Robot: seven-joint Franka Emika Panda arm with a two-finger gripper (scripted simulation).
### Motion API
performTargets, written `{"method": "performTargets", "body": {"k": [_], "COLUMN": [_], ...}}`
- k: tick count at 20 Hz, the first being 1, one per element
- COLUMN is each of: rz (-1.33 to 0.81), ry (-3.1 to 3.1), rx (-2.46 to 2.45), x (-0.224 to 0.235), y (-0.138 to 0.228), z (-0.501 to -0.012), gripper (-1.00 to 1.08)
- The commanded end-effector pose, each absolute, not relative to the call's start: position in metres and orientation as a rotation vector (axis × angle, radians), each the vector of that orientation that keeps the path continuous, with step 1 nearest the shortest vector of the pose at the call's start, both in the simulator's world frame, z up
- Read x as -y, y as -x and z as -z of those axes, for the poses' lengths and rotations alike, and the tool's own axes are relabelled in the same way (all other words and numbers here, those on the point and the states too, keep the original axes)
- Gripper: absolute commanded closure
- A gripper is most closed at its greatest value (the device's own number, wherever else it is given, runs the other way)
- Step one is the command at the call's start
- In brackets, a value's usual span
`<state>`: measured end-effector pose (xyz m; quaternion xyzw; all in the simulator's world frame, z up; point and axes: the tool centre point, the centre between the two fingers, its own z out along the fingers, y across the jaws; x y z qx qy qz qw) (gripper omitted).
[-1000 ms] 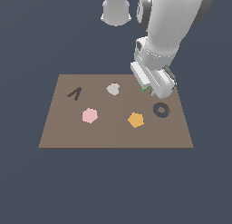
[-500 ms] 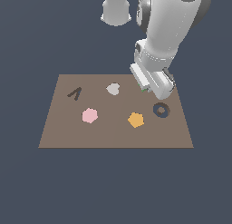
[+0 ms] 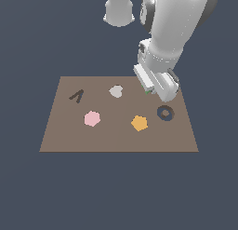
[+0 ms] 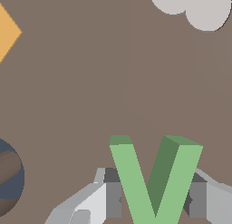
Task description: Insert a designated object into the corresponding slot on a board.
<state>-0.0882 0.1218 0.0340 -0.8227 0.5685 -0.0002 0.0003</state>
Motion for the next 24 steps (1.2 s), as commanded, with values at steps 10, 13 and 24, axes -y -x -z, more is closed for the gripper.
{"method": "performTargets", "body": {"k": [10, 13, 24], "rz": [0.0, 0.0, 0.0], "ry": [2.622, 2.647, 2.777], "rx": [-1.731, -1.693, -1.469], "x": [-0.106, -0.095, -0.031], "y": [0.093, 0.096, 0.104], "z": [-0.034, -0.034, -0.036], "gripper": [1.08, 1.08, 1.08]}}
